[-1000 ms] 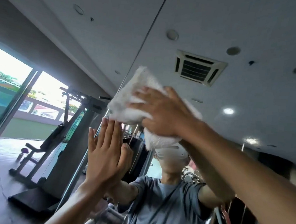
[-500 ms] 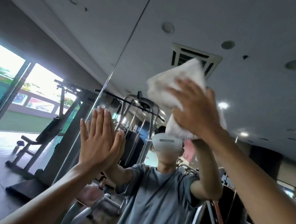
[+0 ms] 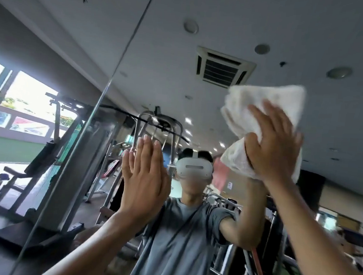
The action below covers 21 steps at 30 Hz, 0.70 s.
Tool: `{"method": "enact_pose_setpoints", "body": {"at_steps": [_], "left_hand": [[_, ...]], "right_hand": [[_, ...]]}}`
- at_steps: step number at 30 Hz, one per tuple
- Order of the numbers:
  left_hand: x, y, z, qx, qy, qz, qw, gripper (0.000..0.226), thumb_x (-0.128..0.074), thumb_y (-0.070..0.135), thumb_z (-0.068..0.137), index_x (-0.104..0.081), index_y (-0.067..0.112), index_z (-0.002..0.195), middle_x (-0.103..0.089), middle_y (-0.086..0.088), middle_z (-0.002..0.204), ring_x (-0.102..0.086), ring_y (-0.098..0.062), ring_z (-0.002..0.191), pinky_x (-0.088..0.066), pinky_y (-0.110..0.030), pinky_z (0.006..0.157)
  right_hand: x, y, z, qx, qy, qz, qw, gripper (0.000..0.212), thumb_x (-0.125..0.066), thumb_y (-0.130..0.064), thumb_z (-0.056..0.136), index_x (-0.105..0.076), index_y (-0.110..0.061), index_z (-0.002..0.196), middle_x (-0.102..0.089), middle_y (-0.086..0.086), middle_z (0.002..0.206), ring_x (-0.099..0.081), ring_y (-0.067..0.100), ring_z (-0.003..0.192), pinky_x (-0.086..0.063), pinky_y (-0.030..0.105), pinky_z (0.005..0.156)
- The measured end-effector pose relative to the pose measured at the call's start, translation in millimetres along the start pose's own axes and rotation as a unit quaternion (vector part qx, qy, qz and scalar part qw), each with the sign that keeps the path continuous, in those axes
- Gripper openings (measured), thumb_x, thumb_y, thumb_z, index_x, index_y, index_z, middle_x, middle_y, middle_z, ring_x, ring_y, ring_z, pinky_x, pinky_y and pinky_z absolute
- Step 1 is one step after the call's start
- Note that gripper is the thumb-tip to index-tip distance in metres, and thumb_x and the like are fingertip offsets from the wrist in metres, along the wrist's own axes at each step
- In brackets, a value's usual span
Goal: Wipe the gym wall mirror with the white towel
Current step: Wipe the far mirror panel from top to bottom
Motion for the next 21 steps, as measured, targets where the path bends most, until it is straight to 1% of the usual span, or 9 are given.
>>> {"method": "enact_pose_setpoints", "body": {"at_steps": [2,4,6,8,12,14,15,18,21], "left_hand": [[-6,16,-3,0.000,0.005,-0.024,1.000,0.063,-0.021,0.036,0.102,-0.014,0.008,0.158,-0.006,-0.018,0.166,0.002,-0.027,0.155,0.012,-0.041,0.122],[-12,32,-5,-0.008,0.004,-0.035,0.999,0.064,-0.024,0.036,0.102,-0.011,0.011,0.159,-0.001,-0.016,0.166,0.009,-0.024,0.155,0.016,-0.039,0.121],[-19,49,-7,-0.018,-0.002,-0.032,0.999,0.066,-0.027,0.038,0.101,-0.015,0.010,0.159,-0.001,-0.018,0.166,0.009,-0.025,0.155,0.017,-0.040,0.121],[-25,65,-9,-0.026,-0.013,-0.034,0.999,0.067,-0.026,0.039,0.100,-0.019,0.008,0.159,-0.003,-0.020,0.166,0.005,-0.029,0.155,0.016,-0.042,0.121],[-32,88,-16,-0.025,-0.006,-0.033,0.999,0.066,-0.026,0.040,0.101,-0.024,0.007,0.158,-0.009,-0.023,0.165,-0.004,-0.034,0.155,0.011,-0.044,0.122],[-35,103,-24,-0.036,-0.009,-0.032,0.999,0.062,-0.028,0.038,0.102,-0.027,0.008,0.156,-0.016,-0.024,0.164,-0.009,-0.036,0.154,0.009,-0.044,0.121],[-37,112,-29,-0.044,-0.008,-0.030,0.999,0.060,-0.027,0.037,0.103,-0.028,0.009,0.156,-0.018,-0.024,0.163,-0.011,-0.036,0.154,0.008,-0.044,0.122],[-42,136,-43,-0.047,-0.008,-0.034,0.998,0.058,-0.014,0.039,0.108,-0.030,0.009,0.155,-0.023,-0.023,0.162,-0.012,-0.035,0.153,0.005,-0.044,0.122],[-51,161,-55,-0.051,-0.015,-0.038,0.998,0.061,-0.009,0.041,0.108,-0.031,0.008,0.153,-0.024,-0.025,0.161,-0.011,-0.035,0.152,0.006,-0.043,0.121]], "right_hand": [[-2,-5,-25,-0.036,0.007,-0.011,0.999,0.061,-0.043,-0.034,0.086,-0.047,-0.028,0.147,-0.035,0.001,0.160,-0.029,0.023,0.147,-0.027,0.058,0.107],[-11,-30,-51,0.164,-0.068,-0.019,0.984,0.064,-0.046,-0.037,0.083,-0.046,-0.030,0.147,-0.032,0.001,0.161,-0.028,0.023,0.149,-0.029,0.058,0.105],[-8,-24,-71,0.379,-0.147,-0.033,0.913,0.064,-0.050,-0.042,0.083,-0.045,-0.033,0.146,-0.032,0.000,0.161,-0.030,0.023,0.148,-0.026,0.055,0.107],[2,11,-66,0.419,-0.158,-0.052,0.893,0.064,-0.050,-0.042,0.082,-0.042,-0.035,0.145,-0.034,-0.001,0.160,-0.032,0.023,0.146,-0.023,0.053,0.109],[38,93,-38,0.002,-0.015,-0.031,0.999,0.063,-0.040,-0.035,0.083,-0.044,-0.033,0.146,-0.039,0.000,0.157,-0.033,0.023,0.145,-0.034,0.061,0.104],[41,105,-59,-0.201,0.049,-0.027,0.978,0.062,-0.035,-0.037,0.086,-0.045,-0.029,0.147,-0.033,-0.001,0.161,-0.026,0.021,0.148,-0.029,0.061,0.108],[38,99,-70,-0.217,0.043,-0.028,0.975,0.063,-0.034,-0.038,0.086,-0.043,-0.029,0.148,-0.031,-0.001,0.162,-0.024,0.021,0.149,-0.026,0.062,0.109],[27,66,-97,0.069,-0.069,-0.032,0.995,0.066,-0.039,-0.041,0.085,-0.043,-0.029,0.150,-0.029,0.001,0.163,-0.024,0.023,0.150,-0.027,0.064,0.106],[36,93,-118,0.401,-0.153,-0.051,0.902,0.064,-0.050,-0.042,0.082,-0.045,-0.033,0.145,-0.034,0.002,0.161,-0.032,0.024,0.147,-0.031,0.060,0.103]]}}
Point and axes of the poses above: each hand's wrist, its own z-axis towards the middle knuckle, its own x-axis out of the back of the hand, y = z × x, the point moved 7 cm from there along z, towards the middle knuckle
